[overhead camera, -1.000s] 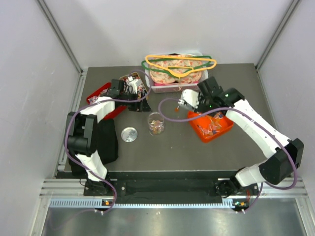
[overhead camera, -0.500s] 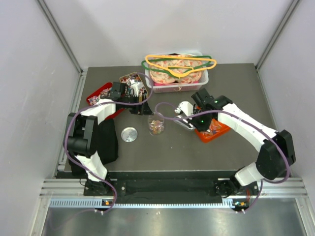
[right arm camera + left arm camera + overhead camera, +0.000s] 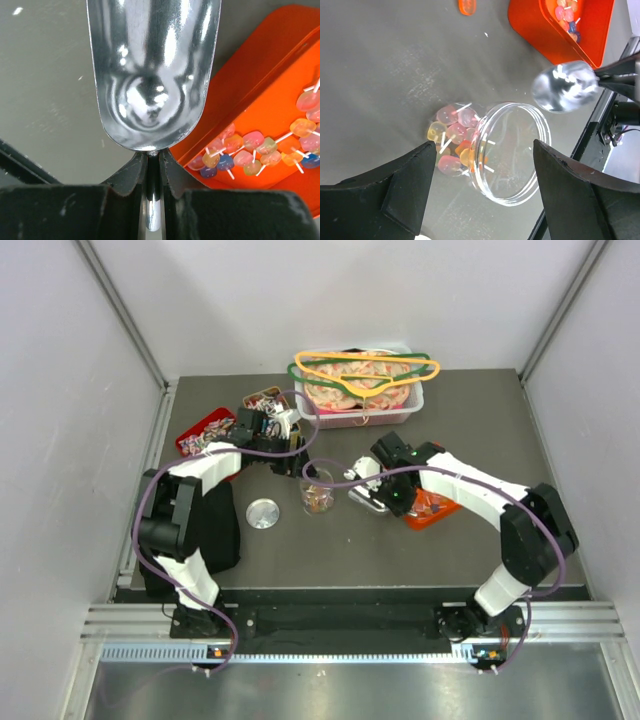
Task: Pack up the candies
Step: Move the packing bottle to the center of the board.
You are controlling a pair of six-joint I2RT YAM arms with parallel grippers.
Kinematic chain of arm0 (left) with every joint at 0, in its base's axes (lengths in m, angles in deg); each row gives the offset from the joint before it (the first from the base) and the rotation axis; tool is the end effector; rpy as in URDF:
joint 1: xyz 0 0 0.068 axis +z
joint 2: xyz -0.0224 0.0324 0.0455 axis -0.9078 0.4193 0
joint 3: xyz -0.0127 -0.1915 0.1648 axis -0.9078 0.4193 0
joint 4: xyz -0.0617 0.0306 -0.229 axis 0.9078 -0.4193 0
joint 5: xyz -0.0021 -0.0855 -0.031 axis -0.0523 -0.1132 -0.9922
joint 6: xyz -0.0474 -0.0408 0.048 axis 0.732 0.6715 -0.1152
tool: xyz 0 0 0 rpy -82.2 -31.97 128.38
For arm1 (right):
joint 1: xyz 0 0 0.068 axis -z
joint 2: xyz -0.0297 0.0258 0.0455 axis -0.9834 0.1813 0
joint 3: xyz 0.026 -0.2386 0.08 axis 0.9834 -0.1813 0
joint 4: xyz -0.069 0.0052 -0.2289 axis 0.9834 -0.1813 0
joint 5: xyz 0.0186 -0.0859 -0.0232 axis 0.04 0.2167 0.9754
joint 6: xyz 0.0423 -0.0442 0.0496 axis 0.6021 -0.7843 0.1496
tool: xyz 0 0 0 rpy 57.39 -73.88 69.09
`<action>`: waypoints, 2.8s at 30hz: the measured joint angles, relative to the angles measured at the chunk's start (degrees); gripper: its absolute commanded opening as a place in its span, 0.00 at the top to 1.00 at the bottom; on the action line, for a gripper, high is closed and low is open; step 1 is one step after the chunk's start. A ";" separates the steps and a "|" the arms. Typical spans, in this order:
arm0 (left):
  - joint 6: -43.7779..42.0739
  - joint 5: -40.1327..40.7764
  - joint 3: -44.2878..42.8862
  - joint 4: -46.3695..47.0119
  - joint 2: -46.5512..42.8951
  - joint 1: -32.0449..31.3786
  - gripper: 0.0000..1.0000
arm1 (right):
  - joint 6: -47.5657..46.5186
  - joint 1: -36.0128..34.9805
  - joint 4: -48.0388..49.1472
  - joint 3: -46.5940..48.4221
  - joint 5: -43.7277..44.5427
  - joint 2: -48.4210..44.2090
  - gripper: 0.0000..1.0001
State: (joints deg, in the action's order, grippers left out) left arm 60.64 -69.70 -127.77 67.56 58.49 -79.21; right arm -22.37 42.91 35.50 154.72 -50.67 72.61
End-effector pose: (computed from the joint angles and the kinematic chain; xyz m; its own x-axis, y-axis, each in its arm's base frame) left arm 0.3357 -0.1348 0.1808 -0.8037 0.1320 -0.5803 0.5429 0.5618 -0.6242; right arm 0.2300 0.1761 0.1814 -0.4206 -0.8706 -0.2553 -0.8912 0.4492 -0.0636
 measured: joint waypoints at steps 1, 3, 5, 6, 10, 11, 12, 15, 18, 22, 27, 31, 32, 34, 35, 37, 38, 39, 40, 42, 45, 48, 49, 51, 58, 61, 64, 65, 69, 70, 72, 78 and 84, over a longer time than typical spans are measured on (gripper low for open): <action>0.00 0.00 0.00 0.00 0.00 -0.15 0.18 | 0.33 0.00 0.52 -0.17 0.52 0.42 1.00; 0.00 0.00 0.00 0.00 0.00 -0.63 0.18 | 1.03 0.00 1.55 -0.74 1.46 1.42 1.00; 0.00 0.02 0.00 0.00 0.00 -1.16 0.18 | 1.57 0.00 2.43 -1.42 2.23 2.03 1.00; 0.00 0.02 0.00 0.00 0.00 -1.42 0.18 | 1.84 0.00 2.84 -1.70 2.84 2.36 1.00; 0.00 0.07 0.00 0.02 0.00 -2.62 0.18 | 2.75 0.04 4.72 -2.40 4.98 3.74 1.00; 0.00 0.04 0.00 0.00 0.00 -2.95 0.18 | 2.95 0.17 5.11 -2.40 5.38 4.07 1.00; 0.00 0.07 0.00 0.00 0.00 -3.23 0.18 | 3.17 0.39 5.51 -2.40 5.68 4.28 1.00; 0.00 0.07 0.00 0.00 0.04 -4.00 0.18 | 3.65 1.09 6.27 -2.40 5.92 4.31 1.00; 0.00 0.07 -0.09 0.00 0.24 -4.76 0.18 | 3.74 2.34 6.73 -2.40 6.12 4.31 1.00; 0.07 0.11 -0.94 -0.02 1.40 -5.90 0.18 | 3.34 5.88 7.74 -2.73 6.80 4.31 1.00; 0.83 0.35 -2.36 0.42 3.15 -7.39 0.18 | 1.57 10.12 8.28 -2.73 7.67 4.31 1.00; 2.03 0.59 -3.93 1.31 5.03 -9.35 0.18 | 0.02 12.92 8.87 -2.73 8.24 4.31 1.00; 2.29 0.66 -4.50 1.44 5.42 -10.01 0.19 | -0.37 13.62 9.01 -2.73 8.57 4.33 1.00; 2.78 0.94 -5.70 1.64 6.21 -11.32 0.19 | -0.90 14.75 9.11 -2.71 9.01 4.39 1.00; 3.02 1.11 -6.40 1.66 6.58 -11.93 0.19 | -1.33 15.28 9.14 -2.69 9.31 4.42 1.00; 3.61 1.25 -7.89 1.84 7.34 -12.81 0.19 | -1.86 16.31 9.11 -2.58 9.73 4.44 1.00; 3.91 1.33 -8.79 1.90 7.85 -13.18 0.18 | -1.97 16.68 9.07 -2.38 9.88 4.50 1.00; 4.22 1.40 -9.81 1.95 8.26 -13.49 0.18 | -2.27 17.18 9.16 -2.08 10.10 4.66 1.00; 4.52 1.57 -10.75 2.05 8.68 -13.62 0.18 | -2.40 17.68 9.18 -1.73 10.21 4.81 1.00; 4.81 1.97 -12.72 2.08 9.20 -13.60 0.18 | -2.78 18.64 9.33 -1.01 10.21 5.11 1.00; 5.11 2.62 -15.72 2.01 9.35 -13.07 0.17 | -3.34 19.98 10.03 -0.31 10.49 5.18 1.00; 5.44 2.99 -19.28 2.03 9.35 -11.76 0.17 | -3.52 20.37 10.05 0.44 10.86 5.46 1.00; 5.44 3.13 -20.79 2.05 9.35 -10.78 0.17 | -3.63 20.39 9.94 0.83 10.86 5.57 1.00; 4.74 3.50 -22.51 1.92 9.07 -8.87 0.17 | -3.72 20.39 9.70 1.73 10.82 5.60 1.00; -6.34 6.60 -17.07 -4.26 0.63 -1.97 0.20 | -3.82 21.09 9.25 5.25 11.26 5.60 1.00; -12.09 7.15 -12.02 -7.74 -4.31 -1.03 0.23 | -3.80 21.86 9.05 5.57 11.10 5.60 1.00; -17.14 7.10 -8.44 -10.93 -7.32 -0.68 0.26 | -3.54 22.32 7.69 6.80 10.64 5.57 1.00; -18.40 7.10 -7.74 -11.89 -7.80 -0.66 0.26 | -3.26 22.47 6.62 7.76 9.99 5.57 1.00; -23.63 6.82 -3.26 -13.86 -10.34 -0.63 0.31 | -2.36 22.62 3.26 13.03 6.82 4.31 1.00; -24.85 6.69 -2.36 -14.29 -10.75 -0.63 0.32 | -2.14 22.62 2.27 14.67 5.95 3.52 1.00; -27.19 6.51 -0.79 -14.60 -11.39 -0.63 0.33 | -1.99 22.56 0.68 17.79 4.61 1.36 1.00; -33.07 7.50 3.19 -14.99 -11.78 -1.97 0.34 | -1.73 22.12 -3.74 25.18 2.14 -4.57 1.00; -34.34 12.44 5.68 -11.10 -10.80 -9.51 0.35 | -1.18 21.46 -7.32 30.84 -0.13 -6.91 1.00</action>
State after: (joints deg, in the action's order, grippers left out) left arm 26.30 -57.26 -122.09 56.45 47.69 -88.72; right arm -23.55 64.37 28.18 185.56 -50.80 65.70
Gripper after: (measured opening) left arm 0.653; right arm 0.080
